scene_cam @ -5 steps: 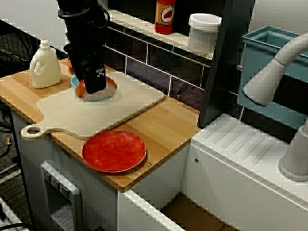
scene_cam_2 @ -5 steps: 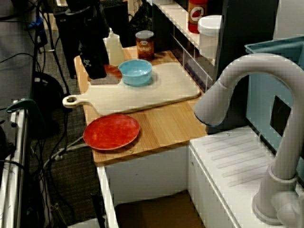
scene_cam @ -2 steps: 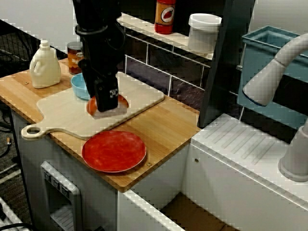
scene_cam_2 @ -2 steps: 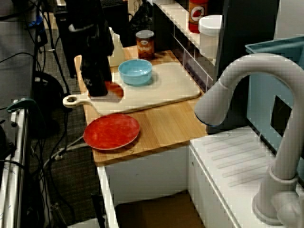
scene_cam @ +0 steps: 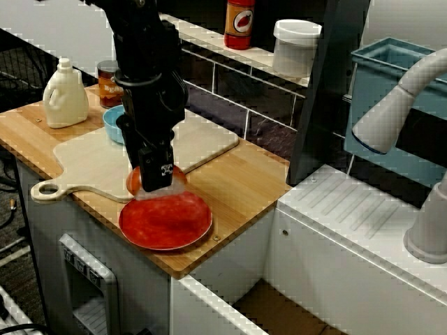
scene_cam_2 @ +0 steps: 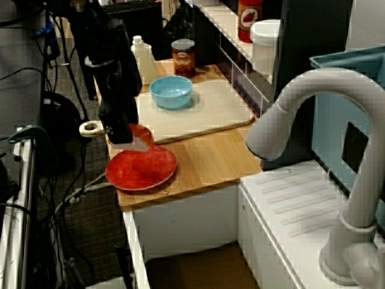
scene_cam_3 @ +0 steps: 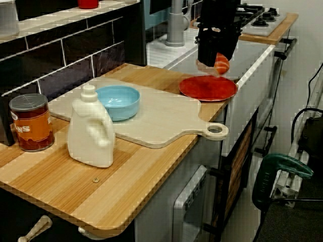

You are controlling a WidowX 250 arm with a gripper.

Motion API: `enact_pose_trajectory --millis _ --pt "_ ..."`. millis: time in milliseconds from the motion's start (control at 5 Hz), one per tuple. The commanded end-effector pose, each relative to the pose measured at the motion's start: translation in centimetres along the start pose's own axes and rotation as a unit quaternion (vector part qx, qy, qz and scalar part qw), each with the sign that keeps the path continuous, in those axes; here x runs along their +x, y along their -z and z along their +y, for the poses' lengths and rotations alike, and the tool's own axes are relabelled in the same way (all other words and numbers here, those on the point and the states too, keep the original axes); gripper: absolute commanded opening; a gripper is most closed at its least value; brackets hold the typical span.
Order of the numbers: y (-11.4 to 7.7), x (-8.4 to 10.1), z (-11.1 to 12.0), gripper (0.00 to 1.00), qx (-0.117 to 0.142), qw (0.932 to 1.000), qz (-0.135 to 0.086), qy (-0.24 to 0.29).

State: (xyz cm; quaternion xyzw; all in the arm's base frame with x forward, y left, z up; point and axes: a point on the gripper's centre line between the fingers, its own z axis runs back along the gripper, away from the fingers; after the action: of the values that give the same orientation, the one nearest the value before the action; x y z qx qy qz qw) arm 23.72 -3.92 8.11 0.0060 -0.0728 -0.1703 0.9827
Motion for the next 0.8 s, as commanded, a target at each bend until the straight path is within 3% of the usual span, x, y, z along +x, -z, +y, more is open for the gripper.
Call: enact_pose_trajectory --millis 0,400,600 --pt "1.33 0.35 0.67 0.0 0.017 0.9998 0.001 -0.01" --pt "2.32 0.53 1.11 0.0 0.028 0.9995 0.008 -0.016" --pt "2.15 0.36 1.36 1.0 0.031 0.9993 0.012 -0.017"
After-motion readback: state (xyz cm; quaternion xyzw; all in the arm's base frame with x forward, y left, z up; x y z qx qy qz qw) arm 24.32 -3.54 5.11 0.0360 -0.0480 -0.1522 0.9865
